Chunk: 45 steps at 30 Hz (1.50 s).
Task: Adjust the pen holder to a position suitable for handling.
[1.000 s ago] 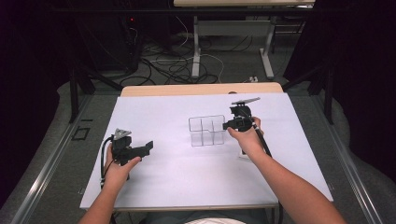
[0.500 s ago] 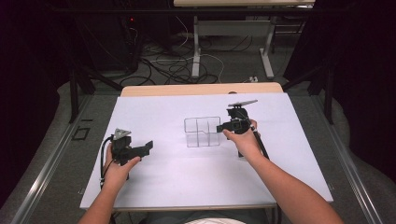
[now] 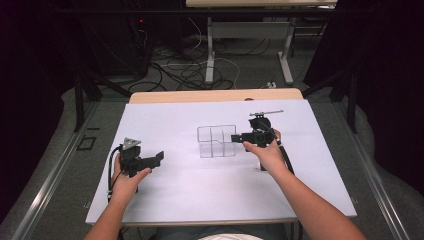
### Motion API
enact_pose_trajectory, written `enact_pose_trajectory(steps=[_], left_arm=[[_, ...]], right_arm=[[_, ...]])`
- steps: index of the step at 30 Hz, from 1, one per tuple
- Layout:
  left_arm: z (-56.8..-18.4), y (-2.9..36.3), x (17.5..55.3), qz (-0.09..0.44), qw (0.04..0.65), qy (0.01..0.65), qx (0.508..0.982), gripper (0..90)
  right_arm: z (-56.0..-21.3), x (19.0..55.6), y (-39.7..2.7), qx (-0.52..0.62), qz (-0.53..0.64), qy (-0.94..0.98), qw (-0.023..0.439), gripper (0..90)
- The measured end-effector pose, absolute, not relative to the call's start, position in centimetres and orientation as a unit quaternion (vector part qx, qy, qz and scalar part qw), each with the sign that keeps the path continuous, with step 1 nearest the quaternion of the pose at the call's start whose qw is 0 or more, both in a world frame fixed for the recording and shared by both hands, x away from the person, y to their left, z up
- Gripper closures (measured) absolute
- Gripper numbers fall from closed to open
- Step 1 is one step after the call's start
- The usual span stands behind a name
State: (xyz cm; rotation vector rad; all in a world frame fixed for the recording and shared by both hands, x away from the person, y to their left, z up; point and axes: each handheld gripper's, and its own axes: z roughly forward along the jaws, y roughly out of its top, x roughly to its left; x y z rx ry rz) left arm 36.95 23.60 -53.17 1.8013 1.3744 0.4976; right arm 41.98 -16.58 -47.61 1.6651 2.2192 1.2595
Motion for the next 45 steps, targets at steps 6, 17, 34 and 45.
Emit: enact_pose_trajectory(steps=[6,17,34,45], left_arm=[[-53.3,23.5,37.0,0.198,0.399,0.545,0.71,3.8],[-53.3,23.5,36.9,0.201,0.396,0.542,0.713,3.8],[-53.1,23.6,36.8,0.205,0.397,0.542,0.711,3.8],[-53.1,23.7,36.7,0.205,0.393,0.542,0.713,3.8]], right_arm=[[-47.6,41.9,-17.5,0.533,0.414,0.736,0.053,40.7],[-47.3,41.7,-20.0,0.501,0.425,0.75,0.074,35.7],[-47.2,41.4,-22.9,0.418,0.351,0.832,0.097,33.0],[-47.7,41.1,-22.7,0.341,0.317,0.882,0.071,15.2]])
